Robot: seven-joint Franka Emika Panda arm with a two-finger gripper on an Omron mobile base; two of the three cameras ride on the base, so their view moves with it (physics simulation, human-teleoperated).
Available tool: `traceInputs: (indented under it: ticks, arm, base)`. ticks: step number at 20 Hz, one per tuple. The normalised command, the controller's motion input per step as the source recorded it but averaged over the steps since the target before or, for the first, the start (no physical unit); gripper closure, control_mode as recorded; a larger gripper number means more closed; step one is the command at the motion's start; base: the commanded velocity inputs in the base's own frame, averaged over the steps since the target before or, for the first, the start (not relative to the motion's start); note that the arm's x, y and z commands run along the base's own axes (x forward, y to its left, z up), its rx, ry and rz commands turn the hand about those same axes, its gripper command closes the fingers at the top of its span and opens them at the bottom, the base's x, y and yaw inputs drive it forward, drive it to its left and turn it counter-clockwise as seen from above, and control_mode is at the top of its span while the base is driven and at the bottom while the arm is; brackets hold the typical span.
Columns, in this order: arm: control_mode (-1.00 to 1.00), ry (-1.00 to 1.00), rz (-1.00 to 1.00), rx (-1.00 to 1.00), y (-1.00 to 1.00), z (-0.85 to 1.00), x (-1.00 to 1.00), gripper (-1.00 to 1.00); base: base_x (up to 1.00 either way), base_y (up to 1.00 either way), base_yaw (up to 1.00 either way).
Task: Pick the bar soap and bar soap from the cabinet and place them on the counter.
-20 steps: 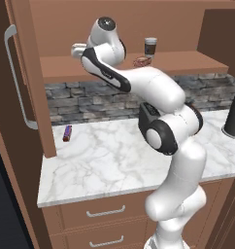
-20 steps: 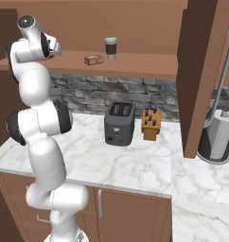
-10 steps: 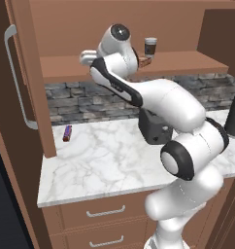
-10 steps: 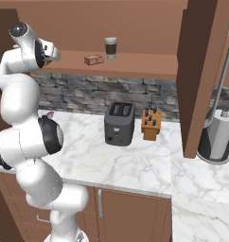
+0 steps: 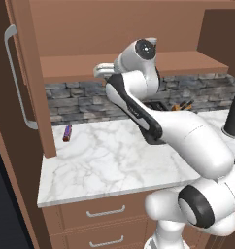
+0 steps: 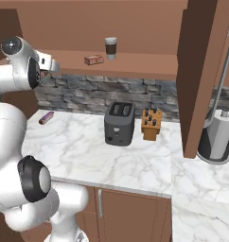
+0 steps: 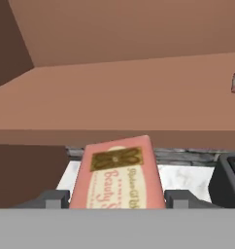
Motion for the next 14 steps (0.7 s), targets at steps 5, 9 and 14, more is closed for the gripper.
traceInputs:
  ticks: [5, 9, 14]
  arm:
    - [-1.00, 0.01, 0.00, 0.00, -0.23, -0.02, -0.73, 1.00]
    - [-1.00, 0.06, 0.00, 0.00, -0.14, -0.14, -0.50, 1.00]
    - [-1.00, 0.10, 0.01, 0.00, -0.10, -0.24, -0.33, 1.00]
  base:
    - [0.00, 0.00, 0.00]
    - [0.00, 0.00, 0.00]
    - [0.00, 0.00, 0.00]
